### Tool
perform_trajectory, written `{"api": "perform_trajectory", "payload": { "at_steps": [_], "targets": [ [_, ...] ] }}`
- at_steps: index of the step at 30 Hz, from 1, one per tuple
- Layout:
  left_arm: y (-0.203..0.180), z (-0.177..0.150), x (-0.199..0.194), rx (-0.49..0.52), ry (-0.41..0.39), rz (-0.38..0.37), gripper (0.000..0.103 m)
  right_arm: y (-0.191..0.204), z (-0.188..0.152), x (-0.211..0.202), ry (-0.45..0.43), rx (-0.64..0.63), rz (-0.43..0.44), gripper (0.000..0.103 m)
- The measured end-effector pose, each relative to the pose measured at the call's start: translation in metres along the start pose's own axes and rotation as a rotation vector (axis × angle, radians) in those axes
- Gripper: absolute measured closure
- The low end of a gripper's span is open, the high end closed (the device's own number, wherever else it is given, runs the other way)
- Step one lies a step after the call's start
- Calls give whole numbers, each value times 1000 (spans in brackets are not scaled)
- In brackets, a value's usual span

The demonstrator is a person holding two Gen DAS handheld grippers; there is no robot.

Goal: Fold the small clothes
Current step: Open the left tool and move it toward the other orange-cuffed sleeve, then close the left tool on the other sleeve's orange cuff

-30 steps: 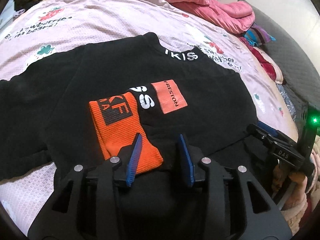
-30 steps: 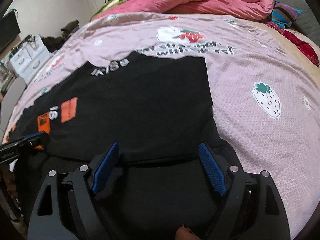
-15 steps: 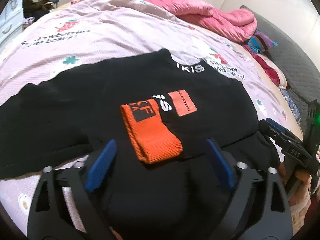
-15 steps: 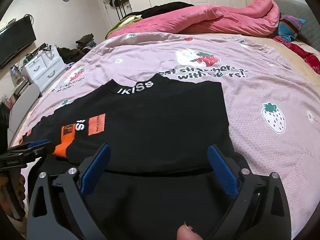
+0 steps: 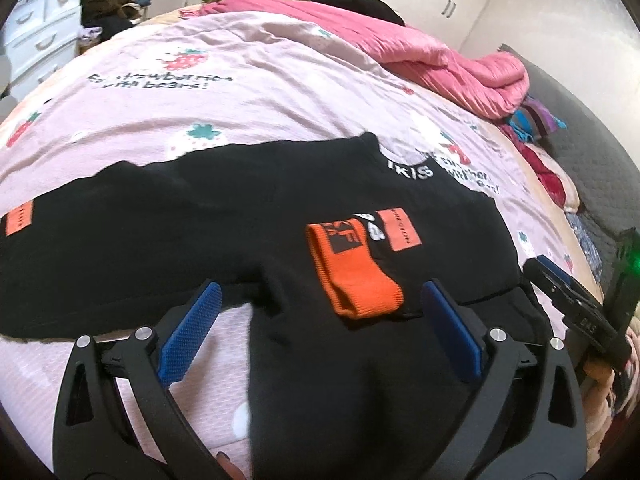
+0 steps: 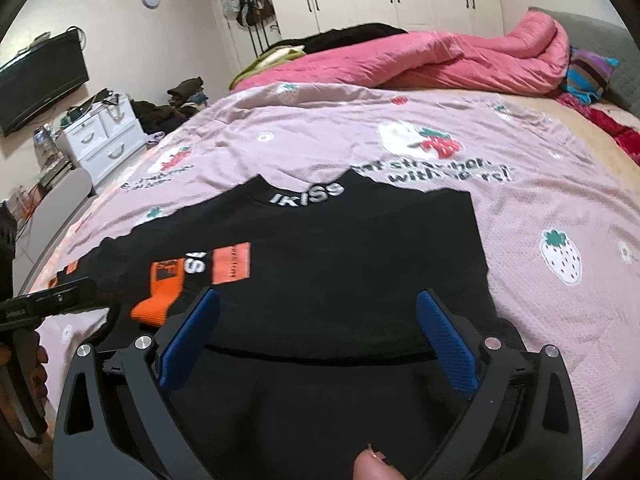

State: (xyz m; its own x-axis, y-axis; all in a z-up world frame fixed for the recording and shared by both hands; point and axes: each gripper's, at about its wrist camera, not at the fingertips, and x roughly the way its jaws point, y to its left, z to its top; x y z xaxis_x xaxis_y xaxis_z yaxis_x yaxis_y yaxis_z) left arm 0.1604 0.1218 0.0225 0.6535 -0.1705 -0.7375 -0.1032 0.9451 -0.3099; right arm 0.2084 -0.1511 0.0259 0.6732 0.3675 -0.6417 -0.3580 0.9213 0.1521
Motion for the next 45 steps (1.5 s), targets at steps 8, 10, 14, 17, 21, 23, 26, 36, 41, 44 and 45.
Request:
{"api": "perform_trajectory", "payload": {
  "at_steps": [8, 10, 14, 17, 21, 23, 26, 36, 41, 44, 45],
  "targets": [
    [35, -7, -16, -98, -32, 47, 9, 36, 6, -10, -38, -58, 45, 5],
    [42, -8, -23, -108, -50, 65, 9, 44, 7, -12, -46, -70, 54, 5],
    [57, -11, -36, -135, -79, 89, 9, 60, 8, -10, -46, -85, 76, 5],
    [68, -15, -43, -159, -96, 106, 9, 72, 8, -7, -43, -102, 88, 5],
    [83, -17, -55, -183, -116, 131, 9, 91, 6, -3, -30, -133, 105, 5],
    [90, -17, -60, -192, -128, 148, 9, 99, 6, -2, -29, -145, 114, 5],
    [101, -17, -66, -214, -140, 167, 9, 116, 7, -1, -28, -174, 132, 5],
    [144, -23, -82, -302, -159, 213, 9, 166, 8, 11, -8, -221, 200, 5],
    [165, -24, -90, -338, -171, 236, 9, 193, 5, 22, 22, -254, 228, 5],
    [178, -27, -94, -360, -173, 263, 9, 208, 2, 27, 34, -282, 239, 5],
    [182, -27, -94, -370, -173, 265, 9, 215, 1, 30, 39, -294, 240, 5]
  ]
}}
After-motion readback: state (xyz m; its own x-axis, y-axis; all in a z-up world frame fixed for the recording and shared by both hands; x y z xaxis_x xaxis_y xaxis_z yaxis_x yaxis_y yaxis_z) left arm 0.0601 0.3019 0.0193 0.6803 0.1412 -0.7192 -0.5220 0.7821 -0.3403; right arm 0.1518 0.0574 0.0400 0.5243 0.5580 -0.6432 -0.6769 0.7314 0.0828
